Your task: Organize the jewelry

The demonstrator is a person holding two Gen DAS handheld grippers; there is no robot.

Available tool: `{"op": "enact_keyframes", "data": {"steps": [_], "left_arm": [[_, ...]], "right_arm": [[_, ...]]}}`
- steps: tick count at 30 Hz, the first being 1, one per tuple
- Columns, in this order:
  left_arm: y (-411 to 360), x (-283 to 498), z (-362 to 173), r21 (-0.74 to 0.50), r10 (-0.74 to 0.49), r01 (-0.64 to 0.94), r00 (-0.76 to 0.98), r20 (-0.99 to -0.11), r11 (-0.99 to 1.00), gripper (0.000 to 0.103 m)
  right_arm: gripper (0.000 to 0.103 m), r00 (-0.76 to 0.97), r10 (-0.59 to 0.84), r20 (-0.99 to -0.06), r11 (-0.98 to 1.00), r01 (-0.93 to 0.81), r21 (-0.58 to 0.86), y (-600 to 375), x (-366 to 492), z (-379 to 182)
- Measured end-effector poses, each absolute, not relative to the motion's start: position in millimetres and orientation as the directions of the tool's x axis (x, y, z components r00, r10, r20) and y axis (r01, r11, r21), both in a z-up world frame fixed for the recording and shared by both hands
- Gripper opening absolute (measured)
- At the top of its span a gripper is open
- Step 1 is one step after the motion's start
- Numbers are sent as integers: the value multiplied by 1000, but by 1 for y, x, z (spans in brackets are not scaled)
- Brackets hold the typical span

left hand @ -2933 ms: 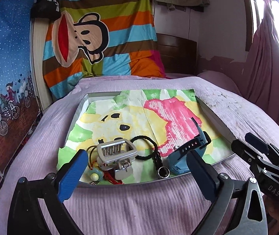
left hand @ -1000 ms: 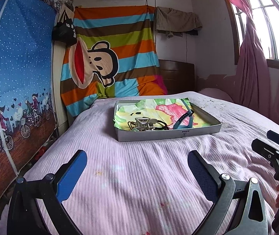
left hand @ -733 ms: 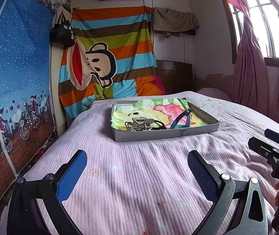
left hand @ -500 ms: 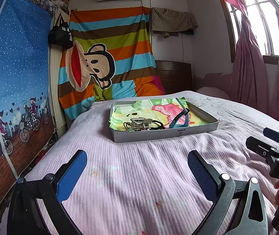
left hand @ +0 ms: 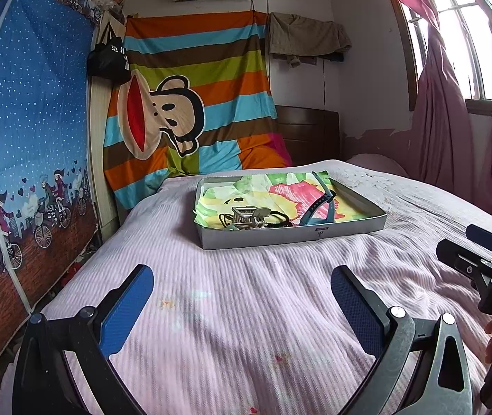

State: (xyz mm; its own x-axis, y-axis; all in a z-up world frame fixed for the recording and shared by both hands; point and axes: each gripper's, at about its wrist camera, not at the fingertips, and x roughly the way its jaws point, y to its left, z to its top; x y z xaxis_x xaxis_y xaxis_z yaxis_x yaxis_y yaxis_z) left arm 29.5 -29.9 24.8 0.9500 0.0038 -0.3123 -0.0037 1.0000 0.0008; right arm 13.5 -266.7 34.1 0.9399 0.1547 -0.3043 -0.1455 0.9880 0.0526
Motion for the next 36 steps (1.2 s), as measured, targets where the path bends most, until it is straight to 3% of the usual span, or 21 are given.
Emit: {"op": "enact_keyframes", "data": {"steps": [36], "left_arm": [[-29,28,21,-2,5,-6,950,-311,1000,103]], "right_arm": [[102,940,157,-303,988,-147,56,-267,14,36]]}}
